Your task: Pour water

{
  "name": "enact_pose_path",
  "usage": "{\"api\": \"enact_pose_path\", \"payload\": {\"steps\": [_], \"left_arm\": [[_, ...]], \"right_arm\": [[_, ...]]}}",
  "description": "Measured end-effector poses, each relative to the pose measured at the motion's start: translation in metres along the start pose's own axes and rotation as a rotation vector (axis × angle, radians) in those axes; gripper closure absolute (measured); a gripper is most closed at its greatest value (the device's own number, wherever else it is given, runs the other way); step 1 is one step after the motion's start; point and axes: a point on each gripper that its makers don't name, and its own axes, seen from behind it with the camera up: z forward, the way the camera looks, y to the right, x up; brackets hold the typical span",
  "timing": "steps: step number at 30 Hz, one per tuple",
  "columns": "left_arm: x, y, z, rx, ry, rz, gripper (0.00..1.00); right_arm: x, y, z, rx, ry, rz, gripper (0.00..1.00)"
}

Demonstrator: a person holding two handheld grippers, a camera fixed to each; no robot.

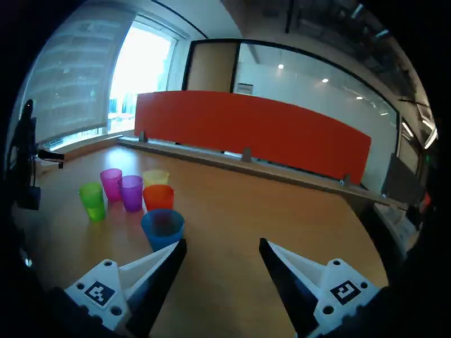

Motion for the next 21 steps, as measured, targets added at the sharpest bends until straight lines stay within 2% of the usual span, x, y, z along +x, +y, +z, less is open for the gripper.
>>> {"api": "enact_pose_path", "payload": {"steps": [12, 21], "left_arm": [[0.032, -0.027, -0.018, 0.127, 0.122, 0.008, 0.09], [0.034, -0.042, -0.024, 0.186, 0.166, -0.047, 0.08]], "right_arm": [[0.031, 0.023, -0.002, -0.117, 0.143, 0.052, 0.00], [0.057, 0.044, -0.012, -0.209, 0.253, 0.058, 0.00]]}}
